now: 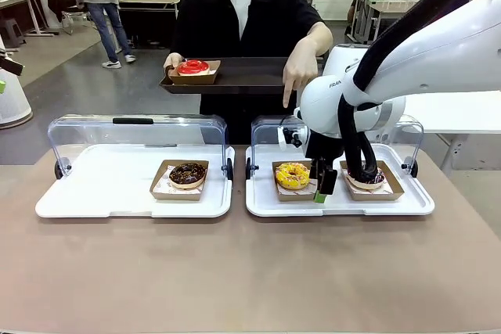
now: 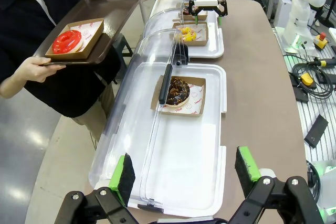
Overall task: Provide the desired donut to the person.
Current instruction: Pick up and lift the Paper togo box containing the Donut pointed at by the person.
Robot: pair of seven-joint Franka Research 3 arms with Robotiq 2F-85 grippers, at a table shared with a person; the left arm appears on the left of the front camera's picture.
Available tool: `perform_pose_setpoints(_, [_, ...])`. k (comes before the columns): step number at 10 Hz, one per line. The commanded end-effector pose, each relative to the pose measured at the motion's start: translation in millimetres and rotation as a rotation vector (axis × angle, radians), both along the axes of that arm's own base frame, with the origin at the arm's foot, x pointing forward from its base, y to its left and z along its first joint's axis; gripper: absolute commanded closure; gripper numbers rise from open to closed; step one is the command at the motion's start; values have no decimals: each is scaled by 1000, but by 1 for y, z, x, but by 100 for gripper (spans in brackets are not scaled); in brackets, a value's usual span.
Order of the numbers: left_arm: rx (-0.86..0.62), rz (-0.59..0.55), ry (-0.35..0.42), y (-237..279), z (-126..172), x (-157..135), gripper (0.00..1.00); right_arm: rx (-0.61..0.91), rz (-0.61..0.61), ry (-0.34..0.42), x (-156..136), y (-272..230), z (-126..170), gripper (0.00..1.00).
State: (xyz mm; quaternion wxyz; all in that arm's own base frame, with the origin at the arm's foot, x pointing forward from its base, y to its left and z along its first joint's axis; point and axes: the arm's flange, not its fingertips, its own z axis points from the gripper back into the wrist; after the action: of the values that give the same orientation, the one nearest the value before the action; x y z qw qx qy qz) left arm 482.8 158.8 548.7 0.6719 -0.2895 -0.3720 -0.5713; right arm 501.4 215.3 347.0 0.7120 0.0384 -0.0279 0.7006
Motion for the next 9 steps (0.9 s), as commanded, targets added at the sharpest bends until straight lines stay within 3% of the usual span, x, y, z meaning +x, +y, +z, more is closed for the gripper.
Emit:
perform_pose_setpoints(1, [-9, 3, -4, -1, 1, 0, 0, -18, 30, -26, 5, -1, -9, 0])
perform_pose_setpoints(9, [-9, 3, -4, -1, 1, 0, 0, -28, 43, -38, 14, -8, -24, 0])
